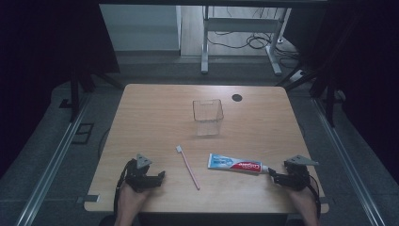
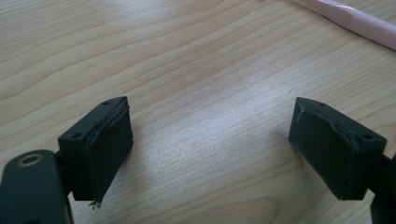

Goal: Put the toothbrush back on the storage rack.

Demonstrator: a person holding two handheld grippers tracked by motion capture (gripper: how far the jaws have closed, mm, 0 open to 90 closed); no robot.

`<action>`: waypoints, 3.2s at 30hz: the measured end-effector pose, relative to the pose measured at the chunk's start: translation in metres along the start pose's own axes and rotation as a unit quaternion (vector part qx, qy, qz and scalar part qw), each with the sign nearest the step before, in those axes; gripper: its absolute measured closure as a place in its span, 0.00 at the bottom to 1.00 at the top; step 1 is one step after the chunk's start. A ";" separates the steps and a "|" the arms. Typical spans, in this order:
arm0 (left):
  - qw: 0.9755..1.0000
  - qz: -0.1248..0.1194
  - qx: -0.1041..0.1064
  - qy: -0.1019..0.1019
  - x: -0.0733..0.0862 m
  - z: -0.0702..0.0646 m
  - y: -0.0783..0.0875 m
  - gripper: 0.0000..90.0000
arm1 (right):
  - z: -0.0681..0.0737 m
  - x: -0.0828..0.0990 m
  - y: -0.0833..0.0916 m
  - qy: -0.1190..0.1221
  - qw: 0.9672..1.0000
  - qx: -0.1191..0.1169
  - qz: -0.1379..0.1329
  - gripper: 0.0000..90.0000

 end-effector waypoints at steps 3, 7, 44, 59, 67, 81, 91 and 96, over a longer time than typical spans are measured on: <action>1.000 0.000 0.000 0.000 0.000 0.000 0.000 0.15 | 0.000 0.000 0.000 0.001 1.000 -0.001 0.000 0.25; 1.000 0.000 -0.001 0.001 0.000 0.000 0.000 0.15 | 0.000 0.000 0.000 0.001 1.000 -0.001 0.000 0.25; 1.000 -0.007 0.016 -0.011 -0.008 -0.009 0.009 0.46 | 0.001 0.000 0.000 0.004 1.000 -0.003 0.002 0.23; 0.997 0.003 0.071 -0.028 -0.021 -0.030 0.011 0.78 | 0.001 0.000 0.000 0.003 1.000 -0.003 0.002 0.23; 0.995 0.006 0.092 -0.036 -0.028 -0.042 0.009 0.98 | 0.001 0.000 0.000 0.004 1.000 -0.003 0.002 0.23; 0.990 0.008 0.128 -0.051 -0.042 -0.071 0.000 0.99 | 0.001 0.000 -0.001 0.004 1.000 -0.003 0.002 0.23; 0.987 0.007 0.146 -0.067 -0.051 -0.092 -0.009 0.99 | 0.001 0.000 -0.001 0.005 1.000 -0.004 0.003 0.22; 0.985 0.009 0.156 -0.074 -0.055 -0.104 -0.014 0.99 | 0.001 0.000 -0.001 0.005 1.000 -0.004 0.003 0.22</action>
Point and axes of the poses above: each handheld gripper's, and its own axes: y roughly backward along the jaws, x roughly out of its underside, z roughly to its left, the point moved 5 cm from there along -y, roughly forward along the jaws, and after that the axes turned 3 degrees about -x, right-handed, at the moved point
